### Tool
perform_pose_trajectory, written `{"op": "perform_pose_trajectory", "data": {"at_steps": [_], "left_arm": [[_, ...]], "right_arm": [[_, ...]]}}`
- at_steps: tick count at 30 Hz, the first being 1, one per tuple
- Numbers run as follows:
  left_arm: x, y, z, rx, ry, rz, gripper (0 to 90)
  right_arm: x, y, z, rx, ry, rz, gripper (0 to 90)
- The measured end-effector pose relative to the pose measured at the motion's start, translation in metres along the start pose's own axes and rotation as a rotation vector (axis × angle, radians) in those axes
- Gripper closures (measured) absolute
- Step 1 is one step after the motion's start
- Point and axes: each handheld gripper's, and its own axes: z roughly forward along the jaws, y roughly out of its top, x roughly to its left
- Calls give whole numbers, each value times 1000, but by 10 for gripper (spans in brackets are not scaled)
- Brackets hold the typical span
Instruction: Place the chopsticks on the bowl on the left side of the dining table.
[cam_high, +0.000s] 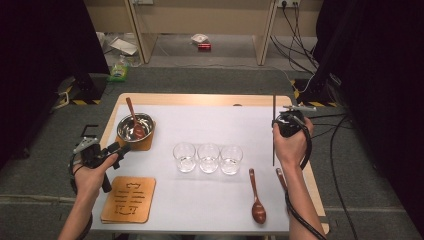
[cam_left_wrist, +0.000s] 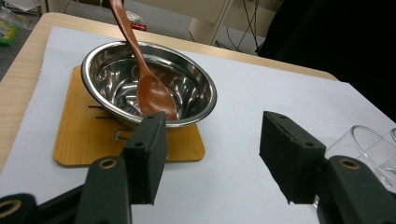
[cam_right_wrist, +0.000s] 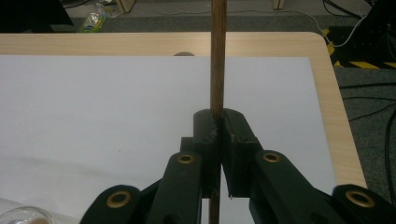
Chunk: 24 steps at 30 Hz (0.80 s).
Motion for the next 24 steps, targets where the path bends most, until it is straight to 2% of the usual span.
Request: {"op": "perform_pose_trajectory", "data": {"at_steps": [24], "left_arm": [[0, 0, -1, -2, -1, 1, 410]], "right_arm": [[18, 13, 6, -32, 32, -6, 851]]}}
